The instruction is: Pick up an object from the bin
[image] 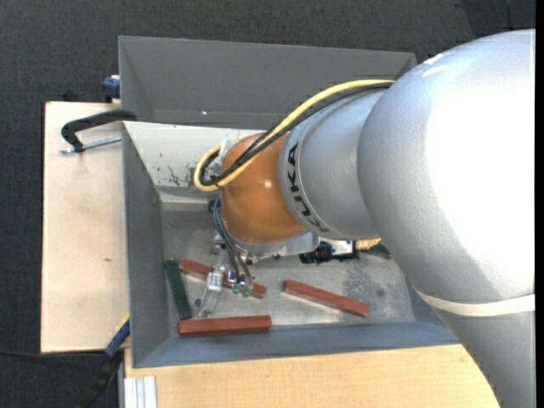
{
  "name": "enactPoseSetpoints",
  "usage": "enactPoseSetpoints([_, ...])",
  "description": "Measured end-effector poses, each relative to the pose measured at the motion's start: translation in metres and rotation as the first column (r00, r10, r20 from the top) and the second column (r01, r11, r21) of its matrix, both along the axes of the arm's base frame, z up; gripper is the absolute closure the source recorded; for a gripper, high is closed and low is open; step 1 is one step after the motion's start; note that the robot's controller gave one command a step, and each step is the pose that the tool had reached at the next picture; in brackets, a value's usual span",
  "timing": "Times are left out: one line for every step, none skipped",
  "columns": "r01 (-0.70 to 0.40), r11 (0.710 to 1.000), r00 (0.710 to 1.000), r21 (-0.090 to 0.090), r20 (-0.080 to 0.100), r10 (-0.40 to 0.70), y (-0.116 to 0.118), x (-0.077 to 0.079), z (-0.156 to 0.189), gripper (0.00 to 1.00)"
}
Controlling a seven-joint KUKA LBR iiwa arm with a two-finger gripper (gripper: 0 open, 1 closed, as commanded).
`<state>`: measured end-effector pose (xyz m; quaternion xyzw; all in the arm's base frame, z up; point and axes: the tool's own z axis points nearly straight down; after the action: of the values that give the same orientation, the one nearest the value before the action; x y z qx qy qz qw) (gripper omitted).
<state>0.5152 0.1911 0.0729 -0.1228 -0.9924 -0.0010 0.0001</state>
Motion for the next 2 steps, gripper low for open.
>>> enactPoseSetpoints([0.049,0.999,0.999,-0.001,-0.003,-0.049,-0.0154,-0.0041,-0.0024,1.0])
enactPoseSetpoints([0.049,0.999,0.999,-0.001,-0.003,-0.049,-0.0154,-0.0041,-0.0024,1.0])
